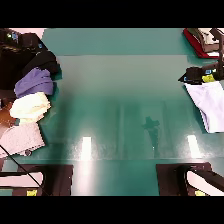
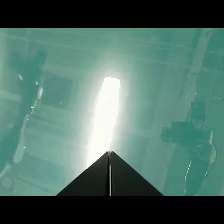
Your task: Fold the shirts.
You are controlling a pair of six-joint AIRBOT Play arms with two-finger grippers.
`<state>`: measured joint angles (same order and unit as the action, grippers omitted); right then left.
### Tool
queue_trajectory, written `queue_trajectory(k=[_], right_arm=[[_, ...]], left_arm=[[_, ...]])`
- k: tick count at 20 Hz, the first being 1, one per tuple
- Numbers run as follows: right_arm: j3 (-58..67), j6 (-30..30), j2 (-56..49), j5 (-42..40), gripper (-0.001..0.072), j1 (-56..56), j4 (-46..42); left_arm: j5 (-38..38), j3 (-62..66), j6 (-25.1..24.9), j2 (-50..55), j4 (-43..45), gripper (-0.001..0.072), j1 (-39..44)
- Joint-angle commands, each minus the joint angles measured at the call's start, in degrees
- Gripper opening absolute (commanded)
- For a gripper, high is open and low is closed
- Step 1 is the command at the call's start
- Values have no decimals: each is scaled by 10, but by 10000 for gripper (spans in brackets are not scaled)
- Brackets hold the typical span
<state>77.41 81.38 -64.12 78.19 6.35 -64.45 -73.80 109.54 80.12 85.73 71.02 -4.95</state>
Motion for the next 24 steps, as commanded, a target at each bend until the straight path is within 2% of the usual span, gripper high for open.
queue_trajectory(k=[1, 3, 7, 10, 14, 19, 22, 23, 24], right_arm=[[0, 0, 0, 5, 13, -1, 1], [0, 1, 0, 7, 13, -1, 5], [0, 10, 0, 34, 13, -1, 5], [0, 10, 0, 45, 13, -1, 5], [-1, 11, 0, 43, 13, -2, 4], [-1, 11, 0, 44, 14, -2, 5], [-1, 11, 0, 45, 13, -2, 5], [-1, 11, 0, 45, 13, -2, 5], [-1, 11, 0, 45, 13, -2, 5]], left_arm=[[109, 0, 9, 49, 135, 517, 0], [167, 0, 9, 103, 169, 517, 0], [289, 0, 9, 202, 178, 518, 0], [344, 1, 9, 252, 189, 518, 0], [352, 1, 9, 297, 212, 517, 0], [385, 1, 4, 306, 218, 517, -1], [357, 2, 5, 305, 218, 515, -1], [348, 2, 4, 306, 219, 488, -1], [347, 2, 4, 306, 219, 400, -1]])
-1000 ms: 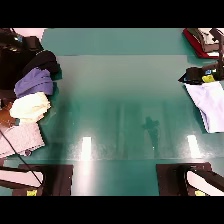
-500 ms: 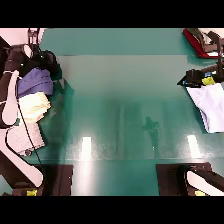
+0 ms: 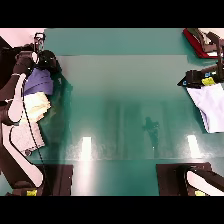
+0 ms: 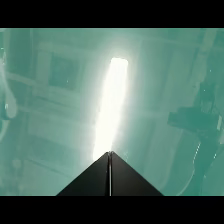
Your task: Fold the shirts.
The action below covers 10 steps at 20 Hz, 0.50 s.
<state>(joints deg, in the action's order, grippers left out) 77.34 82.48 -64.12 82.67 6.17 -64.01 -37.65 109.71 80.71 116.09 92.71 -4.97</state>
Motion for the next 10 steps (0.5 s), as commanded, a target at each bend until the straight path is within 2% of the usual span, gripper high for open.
queue_trajectory(k=[1, 2, 3, 5, 8, 10], right_arm=[[0, 0, 0, 1, 13, -1, 0], [0, 0, 0, 1, 13, -1, 0], [0, 0, 0, 1, 13, 0, 0], [0, 1, 0, 1, 14, 0, 0], [0, 1, 0, 0, 13, -1, 1], [0, 1, 0, -2, 13, 0, 1]], left_arm=[[-14, 0, -2, 3, 2, 283, -1], [-15, 0, -2, 3, 2, 131, -1], [-18, 0, -2, 3, 1, 33, 0], [-34, 6, -1, -2, 1, 32, -1], [-77, 89, 25, -8, -5, 32, 0], [-46, 107, 24, -51, -19, 32, 6]])
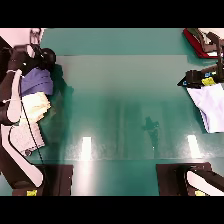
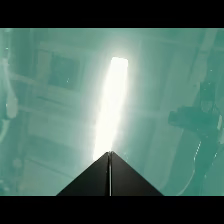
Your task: Fold the shirts.
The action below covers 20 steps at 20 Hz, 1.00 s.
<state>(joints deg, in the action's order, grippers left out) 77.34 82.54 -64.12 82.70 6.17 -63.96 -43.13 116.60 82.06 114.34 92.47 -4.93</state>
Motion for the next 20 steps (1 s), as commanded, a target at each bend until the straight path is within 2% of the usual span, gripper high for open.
queue_trajectory(k=[1, 3, 5, 8, 11, 14, 16, 20], right_arm=[[0, 0, 0, -8, 13, -1, 0], [0, 0, 0, -41, 13, 0, 1], [0, 0, 0, -85, 13, 0, 16], [1, 0, 0, -149, 13, 0, 78], [2, -1, 0, -188, 14, 0, 126], [6, -1, 0, -199, 13, 0, 165], [27, -1, 0, -193, 13, 0, 164], [90, -1, 0, -165, 13, 0, 163]], left_arm=[[20, 38, 7, -62, -17, 32, 12], [16, 38, -8, -127, -34, 32, 28], [-7, 38, -44, -195, -84, 32, 49], [-67, 38, -136, -288, -202, 32, 85], [-169, 38, -201, -353, -330, 33, 121], [-288, 38, -211, -377, -468, 32, 155], [-330, 22, -211, -377, -522, 33, 182], [-345, -72, -210, -377, -522, 32, 218]])
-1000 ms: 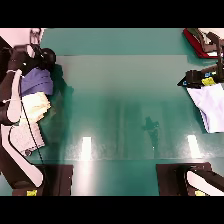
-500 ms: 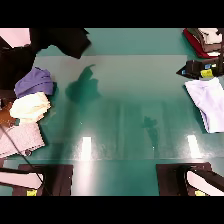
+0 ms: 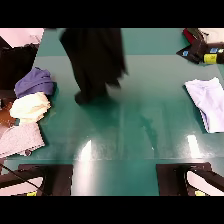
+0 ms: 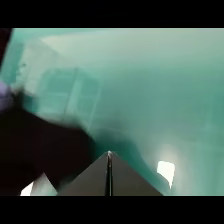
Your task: Fold the shirts.
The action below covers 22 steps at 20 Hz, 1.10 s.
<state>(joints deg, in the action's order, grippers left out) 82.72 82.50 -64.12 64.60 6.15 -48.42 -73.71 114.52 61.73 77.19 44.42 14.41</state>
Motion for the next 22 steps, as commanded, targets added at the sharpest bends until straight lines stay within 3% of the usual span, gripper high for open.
queue_trajectory(k=[1, 4, 5, 6, 7, 12, 13, 15, 18, 22], right_arm=[[52, 0, 0, 25, 13, 0, 8], [85, 0, 0, 50, 13, 0, 8], [92, 0, 0, 56, 13, 0, 8], [95, 0, 0, 63, 13, 0, 7], [97, 0, 0, 69, 13, 0, 7], [97, 0, 0, 100, 13, 0, 7], [97, 0, 0, 102, 13, 0, 7], [97, 0, 0, 102, 13, 0, 7], [97, 0, 0, 105, 13, 0, 7], [97, 0, 0, 107, 13, 0, 8]], left_arm=[[-38, -80, -7, -3, -41, 33, 27], [-30, -166, 1, 5, -42, 34, 28], [-27, -195, 3, 5, -41, 126, 27], [-24, -214, 3, 5, -36, 449, 27], [-27, -221, 10, 5, -7, 663, 22], [-90, -237, 80, 2, 140, 658, -71], [-92, -266, 83, 2, 141, 581, -92], [-83, -353, 83, 2, 137, 549, -118], [-33, -509, 67, 2, 131, 549, -124], [99, -645, 47, 3, 66, 548, -124]])
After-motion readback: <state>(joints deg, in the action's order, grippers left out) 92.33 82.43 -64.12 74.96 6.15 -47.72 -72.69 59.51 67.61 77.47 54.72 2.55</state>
